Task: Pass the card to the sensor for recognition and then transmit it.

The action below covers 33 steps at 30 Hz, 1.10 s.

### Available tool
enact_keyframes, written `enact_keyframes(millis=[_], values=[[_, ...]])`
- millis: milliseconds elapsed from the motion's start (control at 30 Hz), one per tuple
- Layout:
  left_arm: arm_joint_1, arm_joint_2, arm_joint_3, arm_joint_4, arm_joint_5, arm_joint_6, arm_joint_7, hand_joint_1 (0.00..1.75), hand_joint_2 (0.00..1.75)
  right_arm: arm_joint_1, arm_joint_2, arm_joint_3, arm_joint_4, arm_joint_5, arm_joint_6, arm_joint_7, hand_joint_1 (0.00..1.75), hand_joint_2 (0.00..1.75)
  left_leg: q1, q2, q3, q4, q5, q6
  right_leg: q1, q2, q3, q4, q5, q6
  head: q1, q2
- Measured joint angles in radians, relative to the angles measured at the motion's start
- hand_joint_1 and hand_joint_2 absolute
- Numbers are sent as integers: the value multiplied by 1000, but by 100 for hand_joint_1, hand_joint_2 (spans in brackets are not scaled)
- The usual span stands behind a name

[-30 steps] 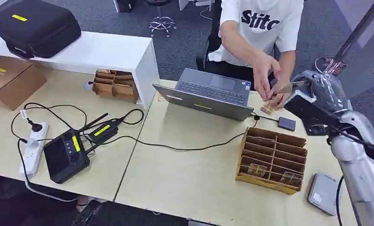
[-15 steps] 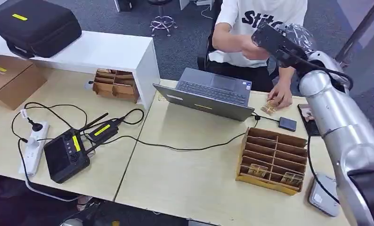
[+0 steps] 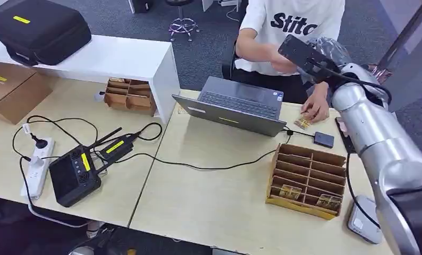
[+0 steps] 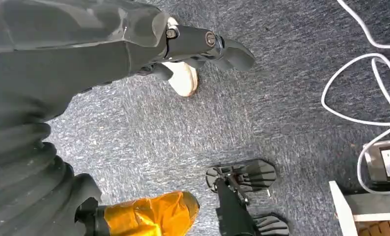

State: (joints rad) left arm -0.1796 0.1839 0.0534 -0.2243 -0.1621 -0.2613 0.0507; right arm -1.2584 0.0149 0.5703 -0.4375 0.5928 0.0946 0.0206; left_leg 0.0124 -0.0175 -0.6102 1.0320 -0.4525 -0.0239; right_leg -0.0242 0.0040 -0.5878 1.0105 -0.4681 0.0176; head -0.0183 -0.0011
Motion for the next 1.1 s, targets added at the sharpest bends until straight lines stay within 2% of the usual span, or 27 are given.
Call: enact_keyframes(millis=[600,800,933,1100], values=[[2,1,0,0,2,-3,-2,0,175,1,0,12,16,0,-24,-37,0,175,0,0,0,0,0,0,0,0,0,0,0,0,0,0],[8,3,0,0,-5,-3,-14,0,175,2,-3,8,-8,-32,-73,-102,0,175,0,0,0,0,0,0,0,0,0,0,0,0,0,0],[28,10,0,0,-4,2,-43,0,175,28,-31,-33,-101,-106,-149,-196,0,175,0,0,0,0,0,0,0,0,-1,0,0,0,0,0],[63,16,0,0,5,12,-87,0,175,175,-96,-146,-385,-272,-217,-293,0,175,0,-2,0,0,-1,0,0,-1,1,-2,-1,0,0,0]])
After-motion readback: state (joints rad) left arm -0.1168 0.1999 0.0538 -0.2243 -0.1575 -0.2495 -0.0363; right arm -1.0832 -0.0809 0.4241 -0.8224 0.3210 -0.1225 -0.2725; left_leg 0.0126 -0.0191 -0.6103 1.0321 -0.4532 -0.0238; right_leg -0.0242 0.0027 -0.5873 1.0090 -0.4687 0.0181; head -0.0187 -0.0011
